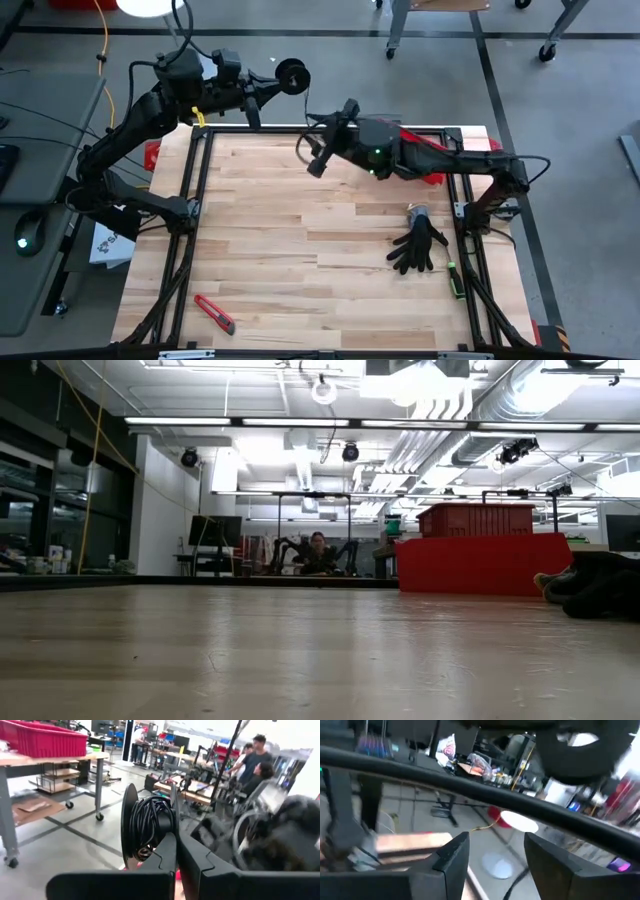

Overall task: Coil cords
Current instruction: Coil the black wire on the spool

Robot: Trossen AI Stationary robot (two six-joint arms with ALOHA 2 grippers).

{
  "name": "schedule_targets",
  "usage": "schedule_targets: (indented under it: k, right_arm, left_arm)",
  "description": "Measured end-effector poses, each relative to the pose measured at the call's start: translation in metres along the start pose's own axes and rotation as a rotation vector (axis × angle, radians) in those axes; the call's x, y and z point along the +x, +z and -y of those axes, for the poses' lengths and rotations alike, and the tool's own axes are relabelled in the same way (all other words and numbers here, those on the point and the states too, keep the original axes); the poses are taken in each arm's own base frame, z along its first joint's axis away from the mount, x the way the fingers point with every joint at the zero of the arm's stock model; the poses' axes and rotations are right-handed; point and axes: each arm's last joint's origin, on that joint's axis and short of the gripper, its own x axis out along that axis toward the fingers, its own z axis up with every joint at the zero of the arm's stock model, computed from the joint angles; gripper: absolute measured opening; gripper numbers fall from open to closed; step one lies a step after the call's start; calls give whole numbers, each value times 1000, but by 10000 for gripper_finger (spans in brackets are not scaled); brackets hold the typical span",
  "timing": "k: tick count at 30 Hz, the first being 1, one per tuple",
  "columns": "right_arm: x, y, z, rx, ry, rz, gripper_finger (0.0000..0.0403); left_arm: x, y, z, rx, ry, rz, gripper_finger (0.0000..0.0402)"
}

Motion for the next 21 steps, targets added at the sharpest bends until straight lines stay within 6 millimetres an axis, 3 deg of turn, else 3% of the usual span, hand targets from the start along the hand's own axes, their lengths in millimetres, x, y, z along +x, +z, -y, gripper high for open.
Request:
schedule_targets:
  k: [3, 6, 12, 16, 21]
  right_arm:
    - [7, -6, -5, -106, -38, -29, 172]
    - [9, -8, -4, -103, -75, -42, 159]
    - [-3, 1, -6, -35, -58, -13, 150]
    - [-15, 13, 10, 132, -56, 33, 149]
    - [-17, 17, 43, 372, 88, 81, 149]
  left_arm:
    - [0, 2, 0, -80, -5, 18, 0]
    - [2, 2, 1, -118, -8, 29, 0]
    - [-3, 3, 4, -29, -19, 29, 0]
    - [-9, 4, 5, -18, -44, 13, 0]
    - [-12, 2, 12, -35, -293, -51, 0]
